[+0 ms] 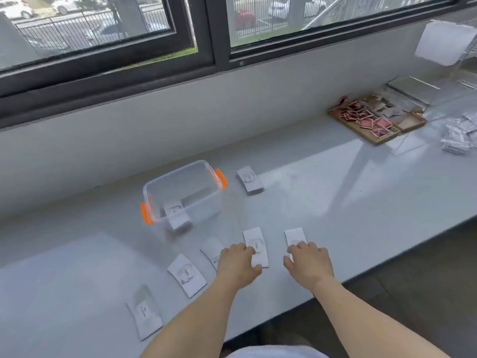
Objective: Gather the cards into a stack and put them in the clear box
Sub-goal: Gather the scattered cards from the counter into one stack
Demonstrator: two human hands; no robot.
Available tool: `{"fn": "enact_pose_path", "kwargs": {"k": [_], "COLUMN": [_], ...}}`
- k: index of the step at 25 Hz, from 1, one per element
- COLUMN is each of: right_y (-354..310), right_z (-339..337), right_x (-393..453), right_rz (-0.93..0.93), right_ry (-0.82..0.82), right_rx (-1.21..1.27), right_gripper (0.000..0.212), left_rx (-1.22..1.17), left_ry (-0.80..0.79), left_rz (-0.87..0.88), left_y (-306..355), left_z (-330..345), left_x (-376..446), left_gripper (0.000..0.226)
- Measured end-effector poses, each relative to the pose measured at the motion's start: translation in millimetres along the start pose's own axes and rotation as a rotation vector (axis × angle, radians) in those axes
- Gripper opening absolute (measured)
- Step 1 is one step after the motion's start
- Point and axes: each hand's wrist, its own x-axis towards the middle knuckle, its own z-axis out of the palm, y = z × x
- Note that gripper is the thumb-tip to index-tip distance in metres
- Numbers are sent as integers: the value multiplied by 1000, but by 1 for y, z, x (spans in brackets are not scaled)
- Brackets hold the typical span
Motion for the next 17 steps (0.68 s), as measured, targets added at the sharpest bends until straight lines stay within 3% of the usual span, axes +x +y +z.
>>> {"fn": "enact_pose_path", "kwargs": {"k": [9, 17], "right_y": [6, 7], "right_z": [11, 16], "right_x": [18, 40], "right_rz": [111, 290], "right_ry": [-99, -164], "right_rx": [-16, 25], "right_gripper": [41, 60], "left_rx": [-29, -27], "left_ry": [-50, -113], "left_rz": [-93, -70], "left_y": [-10, -5], "left_z": [-10, -2], "left_x": [36, 60], "left_gripper": [50, 102]}}
